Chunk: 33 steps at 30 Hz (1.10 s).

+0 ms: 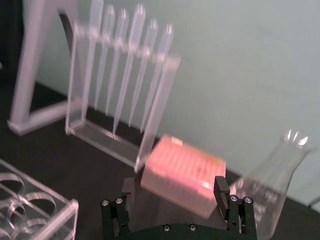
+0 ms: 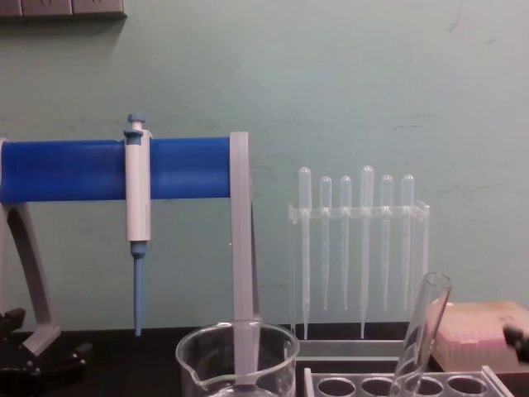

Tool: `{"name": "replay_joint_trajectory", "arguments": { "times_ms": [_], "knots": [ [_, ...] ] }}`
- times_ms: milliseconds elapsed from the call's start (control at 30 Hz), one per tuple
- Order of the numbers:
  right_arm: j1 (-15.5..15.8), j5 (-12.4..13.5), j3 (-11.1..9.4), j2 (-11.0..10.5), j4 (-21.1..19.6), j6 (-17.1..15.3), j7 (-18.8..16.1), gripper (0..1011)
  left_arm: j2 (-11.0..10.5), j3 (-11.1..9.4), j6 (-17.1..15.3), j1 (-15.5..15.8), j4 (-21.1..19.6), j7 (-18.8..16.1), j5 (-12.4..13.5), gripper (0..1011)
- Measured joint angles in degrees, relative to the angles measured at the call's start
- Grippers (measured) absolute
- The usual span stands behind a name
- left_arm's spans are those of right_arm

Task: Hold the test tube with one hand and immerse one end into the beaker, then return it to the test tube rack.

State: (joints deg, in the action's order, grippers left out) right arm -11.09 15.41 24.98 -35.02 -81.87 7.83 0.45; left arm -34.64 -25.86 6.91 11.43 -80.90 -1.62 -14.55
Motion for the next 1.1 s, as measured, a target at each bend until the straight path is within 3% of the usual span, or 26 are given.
{"name": "replay_joint_trajectory", "arguments": {
  "times_ms": [133, 300, 433, 467, 500, 533, 600, 700, 900, 1000, 1100],
  "knots": [
    [0.8, 1.9, -2.0, -1.0, -2.7, 1.2, -2.2, 1003, 0.0, 0.0, 0.0, 0.0, 0.0, 0.0, 0.0, 1000],
    [2.0, 6.6, -4.8, -2.3, -6.5, 1.3, -6.6, 1002, 0.0, 0.0, 0.0, 0.0, 0.0, 0.0, 0.0, 1000],
    [3.4, 10.9, -6.3, -4.1, -8.9, 1.1, -12.0, 1002, 0.0, 0.0, 0.0, 0.0, 0.0, 0.0, 0.0, 1000],
    [4.3, 13.0, -6.9, -5.0, -9.7, 1.1, -14.9, 1003, 0.0, 0.0, 0.0, 0.0, 0.0, 0.0, 0.0, 1000],
    [4.3, 13.0, -6.9, -5.0, -9.7, 1.1, -14.9, 1002, 0.0, 0.0, 0.0, 0.0, 0.0, 0.0, 0.0, 1000],
    [5.1, 15.1, -7.3, -5.9, -10.2, 1.2, -18.1, 1002, 0.0, 0.0, 0.0, 0.0, 0.0, 0.0, 0.0, 1000],
    [5.8, 16.8, -7.6, -6.7, -10.5, 1.2, -20.6, 1002, 0.0, 0.0, 0.0, 0.0, 0.0, 0.0, 0.0, 1000],
    [7.2, 20.0, -7.9, -8.4, -10.4, 1.4, -27.2, 1002, 0.0, 0.0, 0.0, 0.0, 0.0, 0.0, 0.0, 1000],
    [7.1, 20.6, -6.6, -9.1, -8.9, 2.5, -34.3, 1003, 0.0, 0.0, 0.0, 0.0, 0.0, 0.0, 0.0, 1000],
    [5.7, 20.0, -5.0, -8.4, -7.8, 3.1, -38.5, 1002, 0.0, 0.0, 0.0, 0.0, 0.0, 0.0, 0.0, 1000],
    [4.7, 19.4, -4.0, -7.6, -7.2, 3.2, -40.4, 1002, 0.0, 0.0, 0.0, 0.0, 0.0, 0.0, 0.0, 1000]
  ]
}}
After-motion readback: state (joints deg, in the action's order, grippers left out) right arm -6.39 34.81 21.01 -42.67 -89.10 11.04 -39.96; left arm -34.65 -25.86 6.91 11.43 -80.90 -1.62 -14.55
